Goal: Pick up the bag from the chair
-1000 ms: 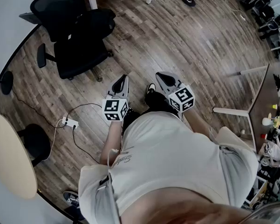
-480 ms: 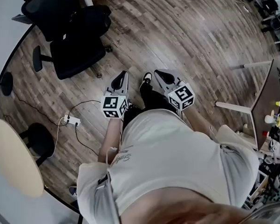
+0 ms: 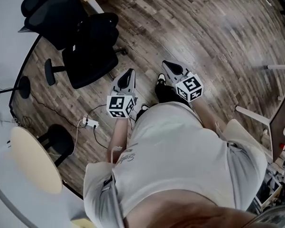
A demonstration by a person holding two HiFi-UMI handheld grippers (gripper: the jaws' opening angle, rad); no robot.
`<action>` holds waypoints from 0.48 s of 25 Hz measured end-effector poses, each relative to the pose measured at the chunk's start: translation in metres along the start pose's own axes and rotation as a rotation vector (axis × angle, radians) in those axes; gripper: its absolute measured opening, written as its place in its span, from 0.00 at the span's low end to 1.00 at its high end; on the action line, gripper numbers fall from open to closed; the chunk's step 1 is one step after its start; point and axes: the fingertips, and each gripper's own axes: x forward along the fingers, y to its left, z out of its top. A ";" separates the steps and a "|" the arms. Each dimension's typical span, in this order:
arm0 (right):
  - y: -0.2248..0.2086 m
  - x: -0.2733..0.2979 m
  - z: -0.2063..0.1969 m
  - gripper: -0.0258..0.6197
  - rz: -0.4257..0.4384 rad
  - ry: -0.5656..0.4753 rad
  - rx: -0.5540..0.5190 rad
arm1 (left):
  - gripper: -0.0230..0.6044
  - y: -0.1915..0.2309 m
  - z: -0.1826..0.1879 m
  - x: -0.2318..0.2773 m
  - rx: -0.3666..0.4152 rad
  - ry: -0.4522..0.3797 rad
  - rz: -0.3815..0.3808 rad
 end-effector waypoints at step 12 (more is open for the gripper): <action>-0.146 0.065 0.038 0.03 0.048 -0.025 0.023 | 0.09 0.028 0.068 0.143 -0.090 -0.015 0.053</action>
